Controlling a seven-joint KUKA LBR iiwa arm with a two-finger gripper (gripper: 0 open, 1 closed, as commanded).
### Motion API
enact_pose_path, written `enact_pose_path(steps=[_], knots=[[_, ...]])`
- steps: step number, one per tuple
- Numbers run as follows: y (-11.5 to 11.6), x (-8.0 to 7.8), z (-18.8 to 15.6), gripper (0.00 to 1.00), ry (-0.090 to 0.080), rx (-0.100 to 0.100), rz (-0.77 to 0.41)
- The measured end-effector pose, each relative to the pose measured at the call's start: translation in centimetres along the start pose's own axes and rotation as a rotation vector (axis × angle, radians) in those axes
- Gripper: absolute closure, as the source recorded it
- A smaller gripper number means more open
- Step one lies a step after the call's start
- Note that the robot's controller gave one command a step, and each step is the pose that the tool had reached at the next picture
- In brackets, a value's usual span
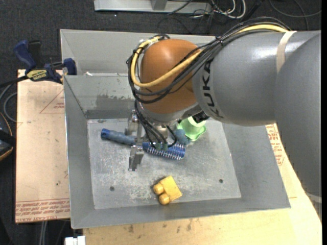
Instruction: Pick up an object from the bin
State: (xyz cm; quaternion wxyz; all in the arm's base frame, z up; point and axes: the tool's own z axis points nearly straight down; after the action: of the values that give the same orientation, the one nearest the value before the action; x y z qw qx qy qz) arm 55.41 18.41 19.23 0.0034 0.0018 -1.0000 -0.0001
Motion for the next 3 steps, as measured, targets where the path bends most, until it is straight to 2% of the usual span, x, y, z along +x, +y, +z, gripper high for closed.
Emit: enact_pose_path(steps=[1, 2, 3], knots=[[-3.7, -2.0, 11.3, 0.0, -0.011, 0.0, -0.448], [6.1, -5.8, 11.3, 0.0, -0.014, -0.005, -0.415], [5.6, -5.9, 11.2, 1.0, -0.01, -0.001, -0.408]])
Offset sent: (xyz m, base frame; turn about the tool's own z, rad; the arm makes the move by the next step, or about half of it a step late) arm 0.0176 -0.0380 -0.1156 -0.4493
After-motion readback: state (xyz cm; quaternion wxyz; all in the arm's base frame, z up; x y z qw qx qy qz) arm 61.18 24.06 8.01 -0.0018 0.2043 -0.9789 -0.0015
